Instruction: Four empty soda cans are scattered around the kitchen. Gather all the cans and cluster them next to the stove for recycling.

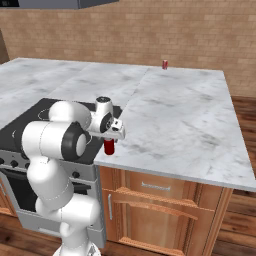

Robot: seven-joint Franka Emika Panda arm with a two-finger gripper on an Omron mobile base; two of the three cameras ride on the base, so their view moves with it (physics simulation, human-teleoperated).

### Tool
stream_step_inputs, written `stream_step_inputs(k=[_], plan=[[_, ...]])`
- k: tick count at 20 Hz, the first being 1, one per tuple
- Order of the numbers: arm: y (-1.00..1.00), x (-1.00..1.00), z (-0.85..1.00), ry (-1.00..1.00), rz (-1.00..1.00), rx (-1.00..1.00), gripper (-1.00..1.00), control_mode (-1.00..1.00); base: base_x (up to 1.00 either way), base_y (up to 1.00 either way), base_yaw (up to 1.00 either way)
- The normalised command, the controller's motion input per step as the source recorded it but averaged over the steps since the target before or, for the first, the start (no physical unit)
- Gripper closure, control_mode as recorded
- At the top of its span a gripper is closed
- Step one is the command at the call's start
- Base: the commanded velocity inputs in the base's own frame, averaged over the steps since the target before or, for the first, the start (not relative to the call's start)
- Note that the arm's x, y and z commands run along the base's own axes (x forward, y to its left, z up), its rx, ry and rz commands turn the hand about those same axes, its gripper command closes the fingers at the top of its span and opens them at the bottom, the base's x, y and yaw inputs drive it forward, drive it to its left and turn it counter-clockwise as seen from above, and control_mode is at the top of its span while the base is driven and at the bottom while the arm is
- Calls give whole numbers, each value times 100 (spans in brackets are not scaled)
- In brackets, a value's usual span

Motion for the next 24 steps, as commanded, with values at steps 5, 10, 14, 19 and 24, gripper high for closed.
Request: stream_step_inputs(k=[5, 10, 14, 19, 24], plan=[[0, 0, -12, 0, 0, 0, -100, -100, 0, 0, 0], [4, 3, -15, 2, 0, 0, 100, -100, 0, 0, 0], [2, 1, -9, 1, 0, 0, 100, -100, 0, 0, 0], [0, -3, 2, 0, 0, 0, 100, -100, 0, 0, 0], [-4, -43, 47, 0, -1, 2, 100, -100, 0, 0, 0]])
